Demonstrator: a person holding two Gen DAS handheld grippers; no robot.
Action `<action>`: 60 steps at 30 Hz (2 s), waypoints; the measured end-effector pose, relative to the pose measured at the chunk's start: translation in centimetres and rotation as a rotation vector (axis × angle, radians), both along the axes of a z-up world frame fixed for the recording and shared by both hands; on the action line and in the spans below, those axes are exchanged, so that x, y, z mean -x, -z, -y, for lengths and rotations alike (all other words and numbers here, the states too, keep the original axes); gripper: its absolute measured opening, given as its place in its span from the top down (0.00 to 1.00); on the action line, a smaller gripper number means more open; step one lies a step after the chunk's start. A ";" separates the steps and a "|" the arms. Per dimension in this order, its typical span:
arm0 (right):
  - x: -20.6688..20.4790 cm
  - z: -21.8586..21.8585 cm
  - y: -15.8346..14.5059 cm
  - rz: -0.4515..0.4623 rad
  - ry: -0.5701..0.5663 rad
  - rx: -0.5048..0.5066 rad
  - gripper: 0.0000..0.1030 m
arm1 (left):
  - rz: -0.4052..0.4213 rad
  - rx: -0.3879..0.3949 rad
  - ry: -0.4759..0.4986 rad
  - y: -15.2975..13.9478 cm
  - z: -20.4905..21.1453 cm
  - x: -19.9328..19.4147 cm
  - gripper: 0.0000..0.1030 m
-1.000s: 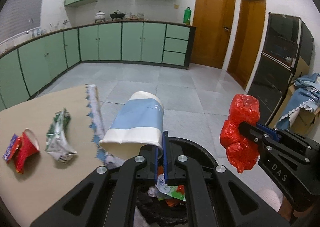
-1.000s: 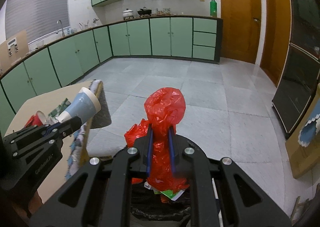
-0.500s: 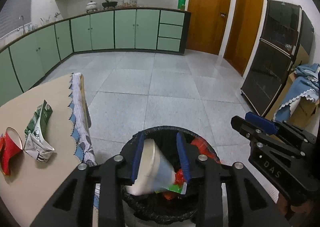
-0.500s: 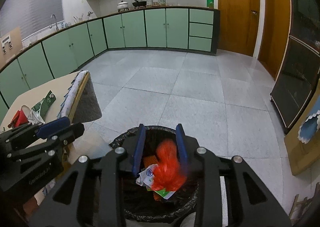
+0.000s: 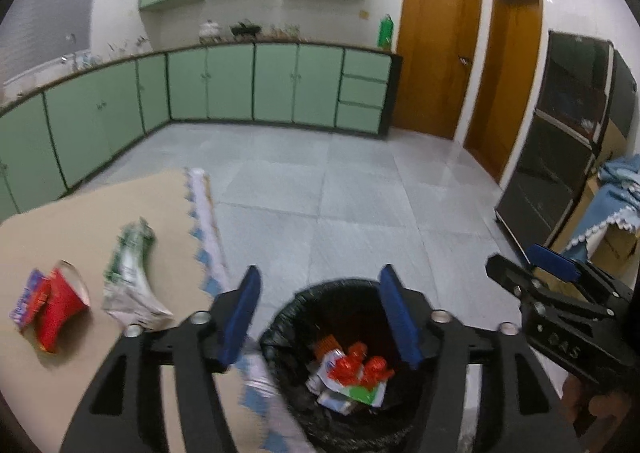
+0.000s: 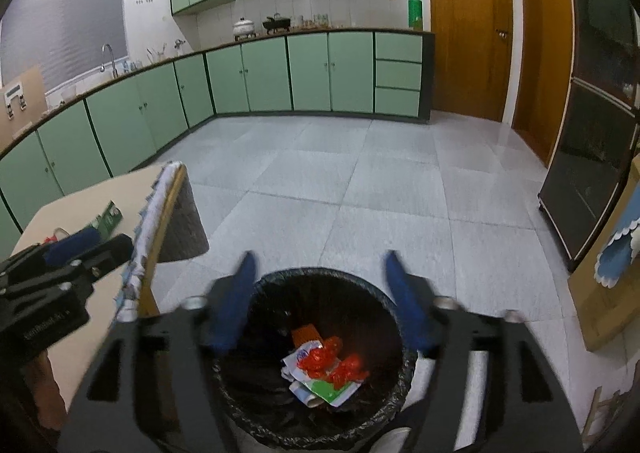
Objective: Collect trash
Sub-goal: 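Move both open tools back over the table toward the snack packets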
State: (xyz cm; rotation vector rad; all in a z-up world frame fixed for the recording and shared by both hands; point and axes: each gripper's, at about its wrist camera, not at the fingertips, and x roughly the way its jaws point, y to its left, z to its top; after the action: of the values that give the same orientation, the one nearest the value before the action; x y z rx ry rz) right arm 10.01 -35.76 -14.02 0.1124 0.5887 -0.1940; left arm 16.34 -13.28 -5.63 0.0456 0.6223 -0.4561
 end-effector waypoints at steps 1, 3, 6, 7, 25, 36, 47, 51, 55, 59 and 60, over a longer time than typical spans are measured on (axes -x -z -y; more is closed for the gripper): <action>0.1 -0.3 -0.4 0.010 -0.002 0.006 0.20 | 0.019 0.007 -0.016 -0.5 -0.7 0.1 0.30; 0.3 -1.1 -1.1 0.026 -0.007 0.021 0.12 | 0.051 0.007 -0.047 -1.4 -2.3 0.3 0.24; 0.3 -2.3 -1.8 0.036 -0.024 0.032 0.07 | 0.093 -0.001 -0.100 -2.4 -4.7 0.7 0.18; 0.2 -2.7 -2.1 0.041 -0.028 0.033 0.06 | 0.101 -0.002 -0.114 -2.6 -5.4 0.9 0.17; -2.9 -14.0 -3.0 0.081 -0.212 0.014 0.05 | 0.153 -0.056 -0.481 -2.7 -23.3 2.5 0.08; -5.2 -20.8 -1.4 0.061 -0.291 0.011 0.05 | 0.119 -0.110 -0.604 0.0 -29.1 2.7 0.08; -7.1 -26.1 -0.7 0.048 -0.361 0.017 0.05 | 0.017 -0.124 -0.706 3.8 -35.8 -0.3 0.08; -7.9 -27.9 -0.3 0.039 -0.389 0.034 0.05 | -0.027 -0.109 -0.703 4.6 -36.6 -1.1 0.09; -8.8 -29.9 0.1 0.024 -0.413 0.048 0.05 | -0.055 -0.116 -0.688 4.9 -37.2 -1.7 0.09; -9.8 -32.1 0.7 0.002 -0.450 0.051 0.05 | -0.108 -0.092 -0.678 5.5 -38.0 -2.1 0.09; -10.0 -32.5 0.8 0.000 -0.456 0.050 0.05 | -0.123 -0.083 -0.680 5.7 -38.2 -2.3 0.09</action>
State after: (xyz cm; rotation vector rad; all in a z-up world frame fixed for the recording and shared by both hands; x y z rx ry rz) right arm 20.02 -3.31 -14.78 -0.0720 0.5943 0.2333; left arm 18.61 24.97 -11.34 -0.1143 0.7338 0.2265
